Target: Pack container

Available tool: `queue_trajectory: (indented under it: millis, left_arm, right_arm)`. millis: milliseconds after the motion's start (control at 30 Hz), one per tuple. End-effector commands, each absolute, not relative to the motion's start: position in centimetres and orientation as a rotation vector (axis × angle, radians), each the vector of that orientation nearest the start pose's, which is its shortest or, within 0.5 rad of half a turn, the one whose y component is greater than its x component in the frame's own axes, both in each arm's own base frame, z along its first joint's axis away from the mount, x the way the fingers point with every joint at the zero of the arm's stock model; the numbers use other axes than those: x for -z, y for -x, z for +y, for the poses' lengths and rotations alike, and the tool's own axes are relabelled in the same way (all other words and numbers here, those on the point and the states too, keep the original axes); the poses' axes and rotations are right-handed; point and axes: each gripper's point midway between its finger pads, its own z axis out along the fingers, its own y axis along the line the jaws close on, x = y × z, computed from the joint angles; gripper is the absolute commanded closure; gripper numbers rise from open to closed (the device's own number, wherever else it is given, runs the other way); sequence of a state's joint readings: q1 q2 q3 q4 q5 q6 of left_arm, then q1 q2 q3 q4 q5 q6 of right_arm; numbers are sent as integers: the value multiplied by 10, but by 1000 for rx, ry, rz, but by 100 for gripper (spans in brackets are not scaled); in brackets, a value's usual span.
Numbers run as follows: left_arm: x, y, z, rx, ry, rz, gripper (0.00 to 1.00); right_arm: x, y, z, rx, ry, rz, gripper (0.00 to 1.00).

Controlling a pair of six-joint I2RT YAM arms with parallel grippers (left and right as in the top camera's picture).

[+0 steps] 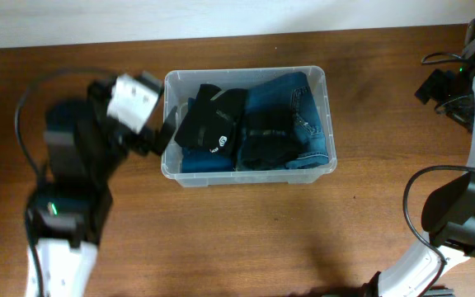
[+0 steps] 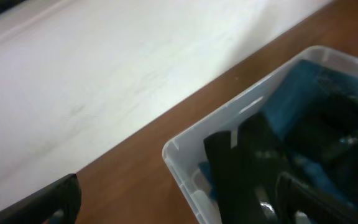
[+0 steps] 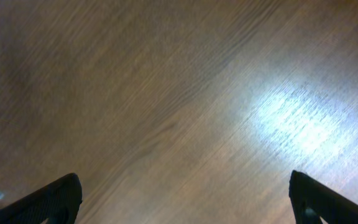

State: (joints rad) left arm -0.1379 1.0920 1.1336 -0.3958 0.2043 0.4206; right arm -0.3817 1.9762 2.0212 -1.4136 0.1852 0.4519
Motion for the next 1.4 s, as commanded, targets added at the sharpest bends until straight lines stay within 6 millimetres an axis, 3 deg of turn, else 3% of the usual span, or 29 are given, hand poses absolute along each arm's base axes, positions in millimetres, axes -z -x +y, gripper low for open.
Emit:
queue_trajectory:
  millis: [0,200,500,800,1200,1367]
  left_arm:
    - [-307,-328,-70,-8,-536,1753,0]
    - [-273,-288,-59,-57,-487,1627,1]
    - [-227,-260,-49,-91,-457,1625,1]
    - [-196,-246,-35,-133,-407,1567,1]
    - [-158,-244,-28,-151,-391,1596,1]
    - [-158,-245,-23,-167,-367,1604,1]
  right_arm:
    - [-186,-373,-185,275,-1211,2668,2]
    - [-186,-373,-185,275,-1211,2668,2]
    - [-186,-373,-185,275,-1211,2668,2]
    - [-186,-373,-185,275,-1211,2668,1]
    - [-186,-373,-185,275,-1211,2668,2]
    - [-186,-373,-185,275,-1211,2668,1]
